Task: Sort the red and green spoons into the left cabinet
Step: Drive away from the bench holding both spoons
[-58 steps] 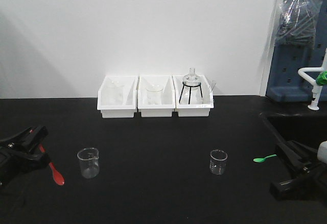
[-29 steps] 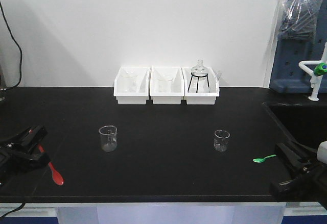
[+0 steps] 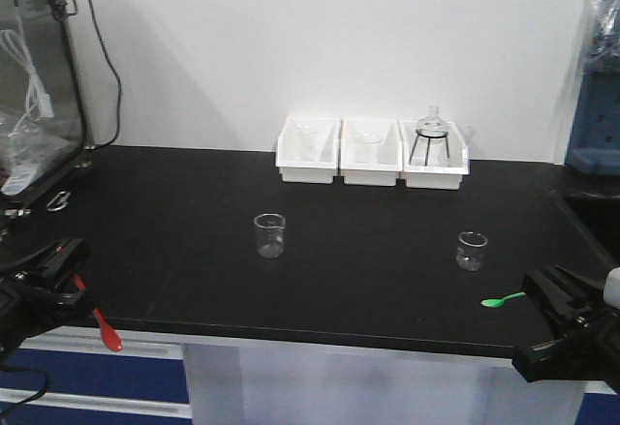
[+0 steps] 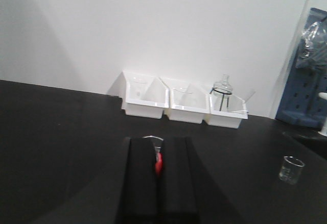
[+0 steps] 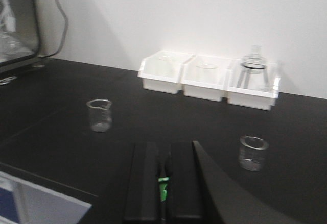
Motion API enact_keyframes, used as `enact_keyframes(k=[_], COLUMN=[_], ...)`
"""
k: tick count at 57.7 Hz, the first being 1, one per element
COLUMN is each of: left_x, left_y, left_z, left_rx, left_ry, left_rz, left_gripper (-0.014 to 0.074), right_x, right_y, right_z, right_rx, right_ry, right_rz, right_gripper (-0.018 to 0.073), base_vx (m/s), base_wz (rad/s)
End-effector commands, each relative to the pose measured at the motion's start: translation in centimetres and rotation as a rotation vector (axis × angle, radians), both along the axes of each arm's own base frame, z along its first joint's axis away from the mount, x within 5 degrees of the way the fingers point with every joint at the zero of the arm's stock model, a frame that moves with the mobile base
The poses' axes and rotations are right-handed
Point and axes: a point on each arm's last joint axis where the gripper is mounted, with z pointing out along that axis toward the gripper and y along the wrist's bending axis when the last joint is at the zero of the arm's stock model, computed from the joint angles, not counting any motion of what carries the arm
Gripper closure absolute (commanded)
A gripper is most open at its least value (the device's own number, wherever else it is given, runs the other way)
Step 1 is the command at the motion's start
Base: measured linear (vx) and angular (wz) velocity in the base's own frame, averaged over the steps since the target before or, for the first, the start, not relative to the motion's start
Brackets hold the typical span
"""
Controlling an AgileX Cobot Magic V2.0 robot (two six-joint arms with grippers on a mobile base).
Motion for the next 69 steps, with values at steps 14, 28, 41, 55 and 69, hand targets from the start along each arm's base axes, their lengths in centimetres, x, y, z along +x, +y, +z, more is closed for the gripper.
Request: enact_keyframes(k=[14, 28, 41, 55, 69], left_x=[-0.32, -0.32, -0.32, -0.32, -0.32], left_y=[-0.06, -0.06, -0.06, -0.06, -0.06], left_z=[2.46, 2.46, 2.46, 2.46, 2.46], left_rx=[-0.044, -0.044, -0.044, -0.044, -0.044], left_ry=[-0.13, -0.13, -0.13, -0.13, -0.13], left_rz=[-0.008, -0.008, -0.008, -0.008, -0.008], left_gripper=[0.0603, 0.0603, 0.0603, 0.0603, 0.0603], right_x=[-0.13, -0.13, -0.13, -0.12, -0.13], right_y=[0.06, 0.06, 0.06, 0.05, 0.05], right_z=[1.94, 1.94, 1.93, 1.91, 1.9], right_rx=[0.028, 0.028, 0.027, 0.027, 0.027], right_ry=[-0.115, -0.115, -0.114, -0.111, -0.111], right_rz=[0.014, 0.014, 0.014, 0.013, 0.013], right_gripper=[0.0568, 0.0568, 0.0568, 0.0568, 0.0568], base_vx=[-0.07, -0.03, 0.02, 0.08, 0.15], base_wz=[0.49, 0.7, 0.9, 0.8, 0.64])
